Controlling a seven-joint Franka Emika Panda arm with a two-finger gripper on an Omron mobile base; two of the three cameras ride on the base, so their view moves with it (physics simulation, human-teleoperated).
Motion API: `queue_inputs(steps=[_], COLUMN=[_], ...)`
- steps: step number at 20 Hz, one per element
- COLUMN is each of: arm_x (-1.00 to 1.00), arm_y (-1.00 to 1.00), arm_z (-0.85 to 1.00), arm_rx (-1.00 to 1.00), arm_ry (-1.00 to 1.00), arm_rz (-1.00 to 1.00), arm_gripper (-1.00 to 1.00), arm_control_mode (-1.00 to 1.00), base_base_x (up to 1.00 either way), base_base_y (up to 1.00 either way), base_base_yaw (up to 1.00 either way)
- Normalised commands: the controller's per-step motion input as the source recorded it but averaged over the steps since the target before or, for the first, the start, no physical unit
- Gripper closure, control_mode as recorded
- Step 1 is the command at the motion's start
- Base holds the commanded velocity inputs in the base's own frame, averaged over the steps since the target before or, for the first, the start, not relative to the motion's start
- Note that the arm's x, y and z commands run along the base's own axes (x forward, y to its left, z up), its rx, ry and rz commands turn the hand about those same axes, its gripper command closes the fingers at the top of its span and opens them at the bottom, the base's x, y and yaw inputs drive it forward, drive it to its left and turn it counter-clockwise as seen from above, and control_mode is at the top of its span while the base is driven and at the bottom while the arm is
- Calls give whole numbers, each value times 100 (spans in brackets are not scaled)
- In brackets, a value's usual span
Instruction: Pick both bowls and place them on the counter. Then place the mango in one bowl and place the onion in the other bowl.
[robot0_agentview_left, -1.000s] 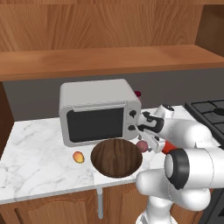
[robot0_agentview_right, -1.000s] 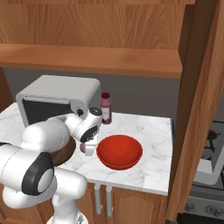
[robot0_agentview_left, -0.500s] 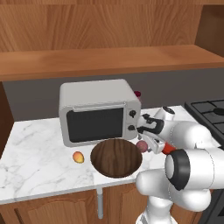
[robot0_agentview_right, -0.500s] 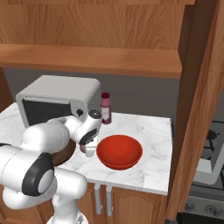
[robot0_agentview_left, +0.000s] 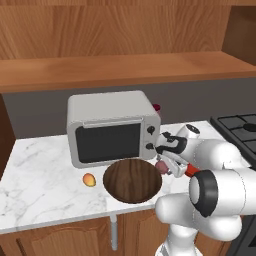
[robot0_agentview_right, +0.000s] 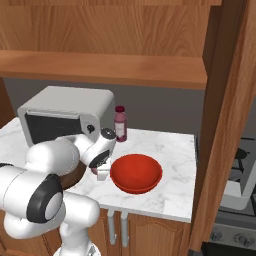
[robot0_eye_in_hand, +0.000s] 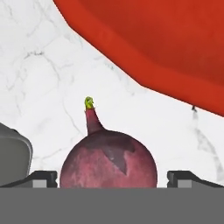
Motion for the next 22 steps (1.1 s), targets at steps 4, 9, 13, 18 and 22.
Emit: queue_inputs(steps=[4,9,13,18,22], arm_x=[4,4,10,2,-5], arm_y=[19,16,15,2,0], arm_z=[-29,-31,-23,-5,1], arm_rx=[5,6,3,0,0], arm_ry=[4,1,0,0,0], arm_rz=[0,0,0,0,0], arm_gripper=[-100,-100,100,100,100], arm_control_mode=[-100,-100,-100,-100,-100], base_base_x=[0,0,0,0,0], base_base_y=[0,0,0,0,0], base_base_yaw=[0,0,0,0,0])
